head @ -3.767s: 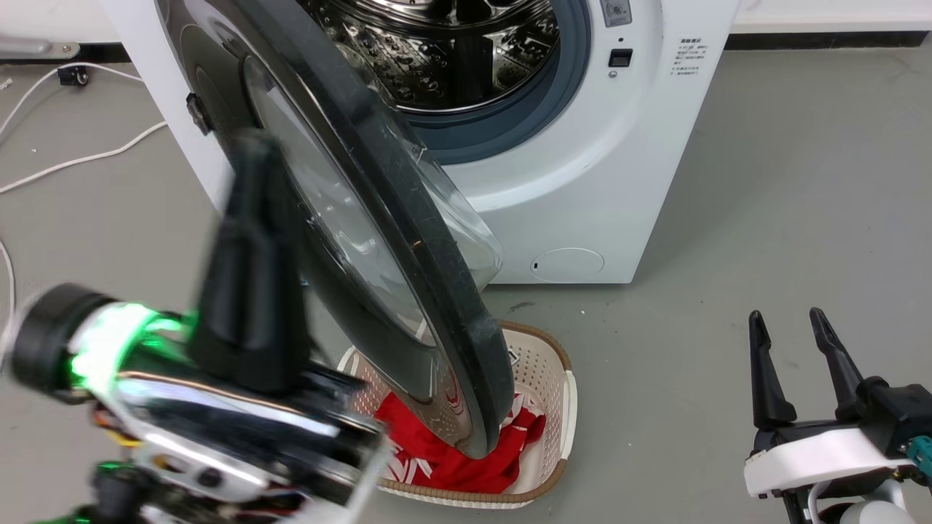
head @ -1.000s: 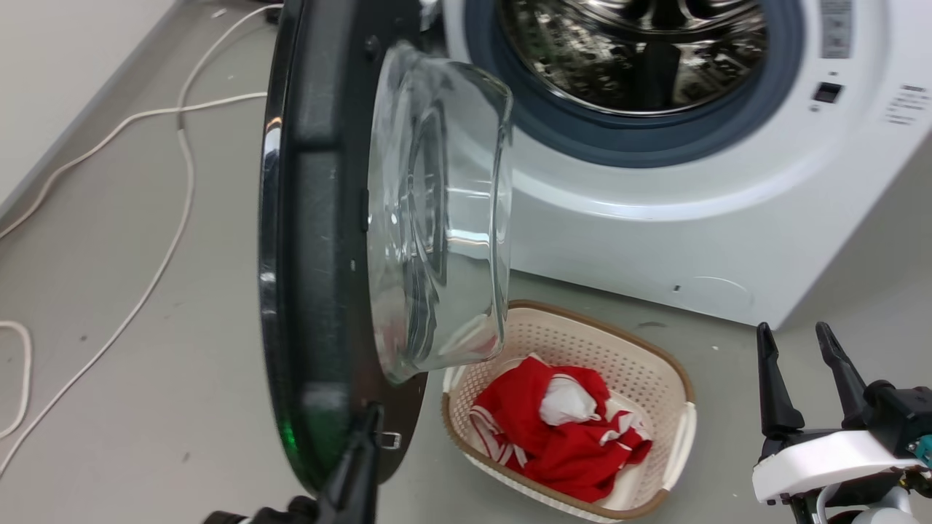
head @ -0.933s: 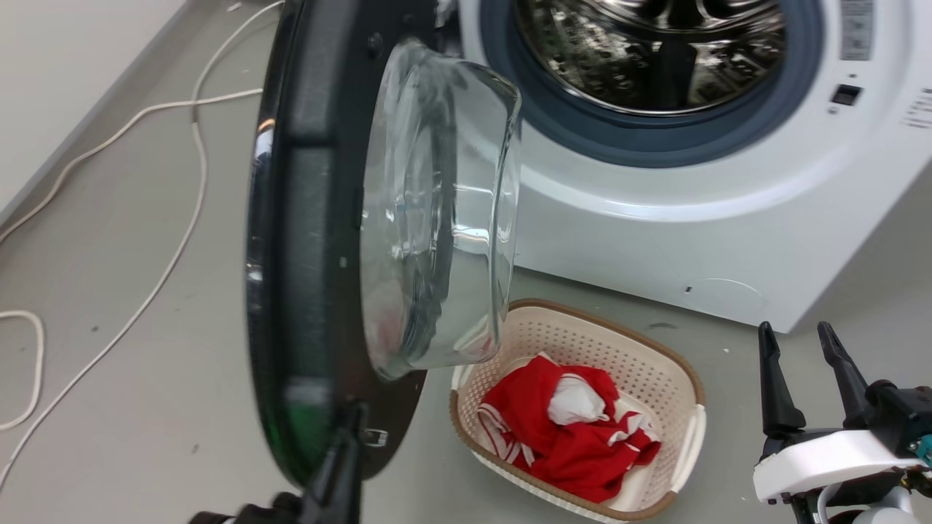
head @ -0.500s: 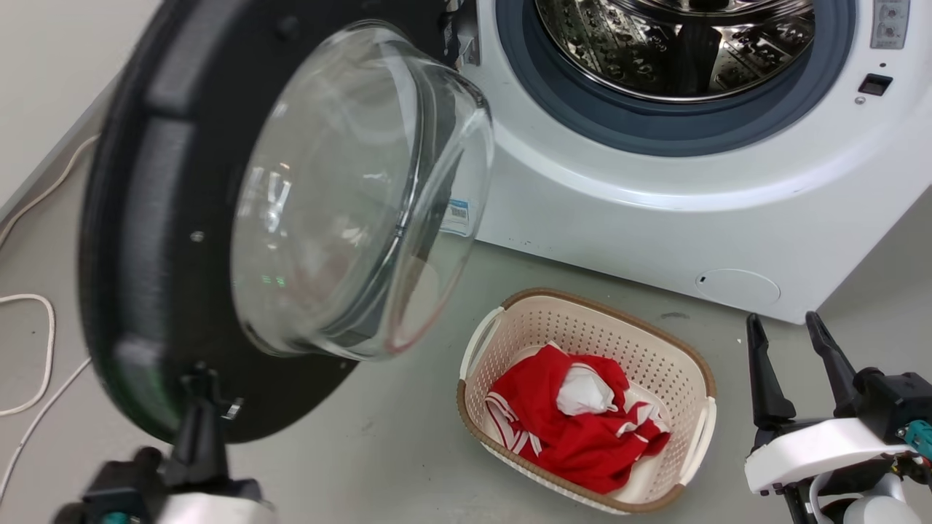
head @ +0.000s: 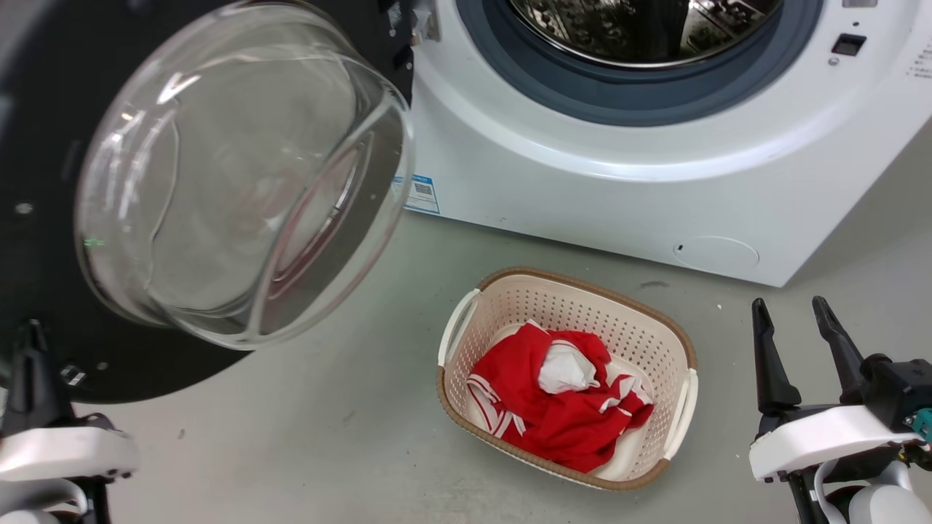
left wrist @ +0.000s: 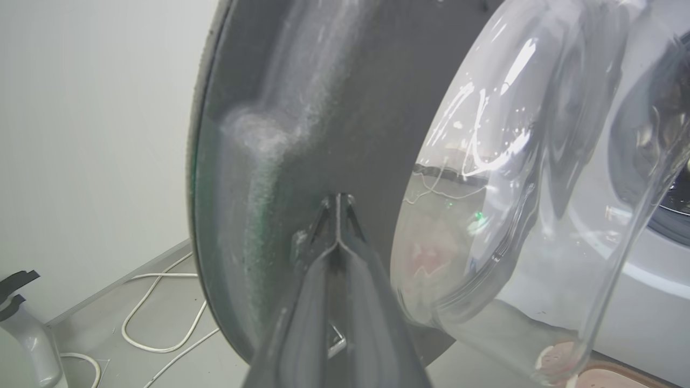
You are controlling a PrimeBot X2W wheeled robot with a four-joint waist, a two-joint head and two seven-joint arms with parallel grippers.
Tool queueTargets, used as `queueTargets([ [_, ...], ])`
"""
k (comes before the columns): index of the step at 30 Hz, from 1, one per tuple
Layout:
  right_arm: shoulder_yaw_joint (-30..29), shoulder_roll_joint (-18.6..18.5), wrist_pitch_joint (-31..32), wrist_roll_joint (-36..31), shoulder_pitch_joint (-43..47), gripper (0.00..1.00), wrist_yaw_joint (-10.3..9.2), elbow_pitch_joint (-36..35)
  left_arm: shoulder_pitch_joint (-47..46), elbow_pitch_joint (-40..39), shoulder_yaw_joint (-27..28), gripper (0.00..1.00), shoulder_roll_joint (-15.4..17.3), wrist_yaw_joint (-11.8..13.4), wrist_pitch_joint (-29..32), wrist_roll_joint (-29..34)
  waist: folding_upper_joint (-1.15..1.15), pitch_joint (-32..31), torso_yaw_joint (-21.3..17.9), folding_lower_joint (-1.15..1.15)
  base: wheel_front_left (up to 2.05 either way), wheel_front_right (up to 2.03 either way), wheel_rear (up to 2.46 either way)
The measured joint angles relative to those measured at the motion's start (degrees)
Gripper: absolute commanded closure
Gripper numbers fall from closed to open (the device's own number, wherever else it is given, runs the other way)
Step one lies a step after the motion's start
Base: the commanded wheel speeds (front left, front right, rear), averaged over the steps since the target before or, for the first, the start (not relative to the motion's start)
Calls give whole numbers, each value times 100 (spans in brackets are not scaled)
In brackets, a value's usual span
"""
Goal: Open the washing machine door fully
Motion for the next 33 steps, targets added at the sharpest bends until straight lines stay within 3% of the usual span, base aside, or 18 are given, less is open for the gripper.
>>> queueTargets([
  [15, -64, 0, -9, -25, -87, 0, 0, 26, -996, 1347, 902, 100, 155, -572, -15, 211, 0, 57, -116, 0, 0, 0, 0],
  [20, -25, 0, -37, -24, -91, 0, 0, 53, -1017, 1412, 1045, 100, 135, -683, -15, 466, 0, -3, -165, 0, 0, 0, 0],
  [33, 58, 0, -194, 79, -20, 0, 0, 249, 433, -431, 839, 99, -1083, -801, -15, 1477, 0, -406, -449, 0, 0, 0, 0],
])
